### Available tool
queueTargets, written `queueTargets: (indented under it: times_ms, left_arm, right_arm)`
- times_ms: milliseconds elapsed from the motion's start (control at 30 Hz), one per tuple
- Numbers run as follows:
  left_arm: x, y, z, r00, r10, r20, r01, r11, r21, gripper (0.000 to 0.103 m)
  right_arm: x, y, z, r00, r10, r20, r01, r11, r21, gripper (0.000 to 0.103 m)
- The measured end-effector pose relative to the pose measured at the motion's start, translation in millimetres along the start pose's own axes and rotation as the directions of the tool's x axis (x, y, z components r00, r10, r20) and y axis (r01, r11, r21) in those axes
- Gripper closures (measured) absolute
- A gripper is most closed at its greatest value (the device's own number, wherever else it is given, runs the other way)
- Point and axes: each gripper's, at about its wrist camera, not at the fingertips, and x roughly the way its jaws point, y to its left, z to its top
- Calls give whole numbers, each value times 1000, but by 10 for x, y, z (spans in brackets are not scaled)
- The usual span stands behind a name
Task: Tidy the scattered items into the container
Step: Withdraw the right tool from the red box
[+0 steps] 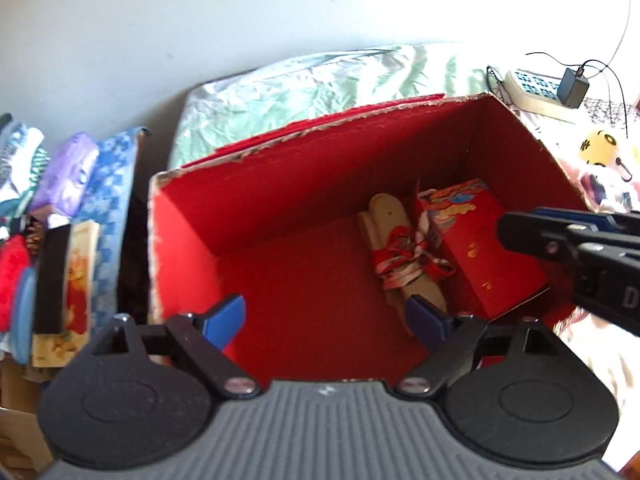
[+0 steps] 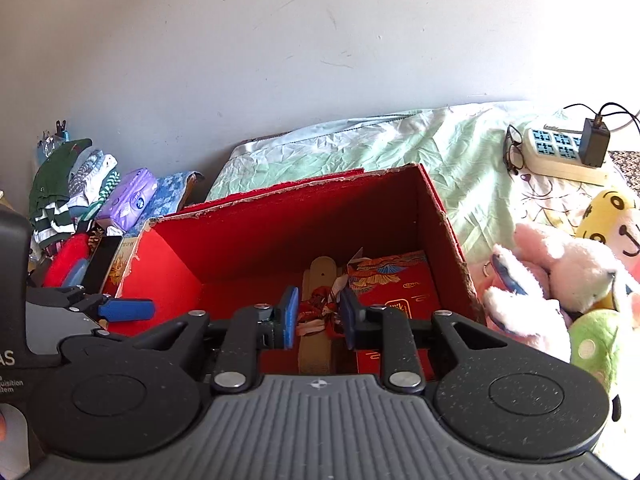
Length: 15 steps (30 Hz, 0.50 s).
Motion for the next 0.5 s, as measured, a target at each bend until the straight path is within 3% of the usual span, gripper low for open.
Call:
queueTargets:
  times_ms: [133, 500]
  left_arm:
    - [127, 60, -246, 1000, 17, 19, -17, 1000, -16, 11]
    - [-148, -207, -506, 981, 185, 52, -180, 979, -93, 7]
  right_arm:
    - [-138, 40, -96, 999, -6, 32, 7, 1000, -25, 69]
    - [-265, -38, -255, 996, 84, 0, -84, 993, -86, 68]
